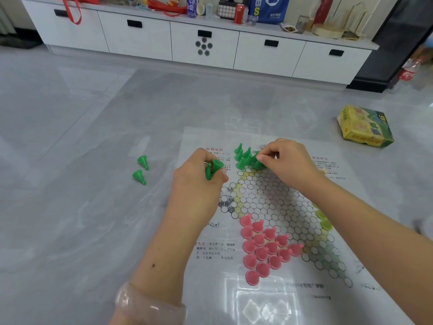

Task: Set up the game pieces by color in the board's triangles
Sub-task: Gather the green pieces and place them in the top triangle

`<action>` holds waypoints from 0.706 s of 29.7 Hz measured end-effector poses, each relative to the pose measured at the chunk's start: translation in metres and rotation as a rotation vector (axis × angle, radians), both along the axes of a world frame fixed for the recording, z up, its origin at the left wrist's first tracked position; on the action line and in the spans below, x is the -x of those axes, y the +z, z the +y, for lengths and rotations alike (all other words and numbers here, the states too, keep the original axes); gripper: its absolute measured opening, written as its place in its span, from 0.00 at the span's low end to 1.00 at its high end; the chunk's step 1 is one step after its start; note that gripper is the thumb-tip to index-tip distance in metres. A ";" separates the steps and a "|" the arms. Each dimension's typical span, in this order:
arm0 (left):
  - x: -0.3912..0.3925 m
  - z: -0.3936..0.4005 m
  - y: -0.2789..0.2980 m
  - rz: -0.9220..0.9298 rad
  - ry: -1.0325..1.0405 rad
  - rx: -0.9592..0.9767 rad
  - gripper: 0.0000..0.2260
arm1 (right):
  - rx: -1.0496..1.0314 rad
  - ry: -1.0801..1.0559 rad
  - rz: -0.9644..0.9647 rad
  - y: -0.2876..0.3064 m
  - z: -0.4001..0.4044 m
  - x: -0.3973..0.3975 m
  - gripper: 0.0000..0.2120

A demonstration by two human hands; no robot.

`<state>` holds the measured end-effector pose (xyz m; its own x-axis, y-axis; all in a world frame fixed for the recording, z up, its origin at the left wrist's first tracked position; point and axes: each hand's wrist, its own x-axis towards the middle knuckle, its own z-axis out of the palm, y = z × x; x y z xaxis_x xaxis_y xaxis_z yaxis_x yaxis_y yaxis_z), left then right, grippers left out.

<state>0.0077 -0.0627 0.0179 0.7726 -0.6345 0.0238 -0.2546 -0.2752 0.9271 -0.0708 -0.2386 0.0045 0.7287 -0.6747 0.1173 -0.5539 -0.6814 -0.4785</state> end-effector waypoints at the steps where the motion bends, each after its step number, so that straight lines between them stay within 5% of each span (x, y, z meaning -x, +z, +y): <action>1: 0.000 0.000 0.000 0.002 0.001 -0.001 0.06 | -0.003 -0.002 -0.006 -0.001 0.000 0.000 0.06; 21: -0.003 -0.002 -0.004 -0.078 -0.036 -0.083 0.02 | -0.081 -0.014 -0.169 0.016 0.010 0.009 0.04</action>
<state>0.0105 -0.0644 0.0138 0.7472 -0.6639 0.0294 -0.3365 -0.3399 0.8782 -0.0798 -0.2289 0.0203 0.6938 -0.6969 0.1817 -0.4702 -0.6294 -0.6186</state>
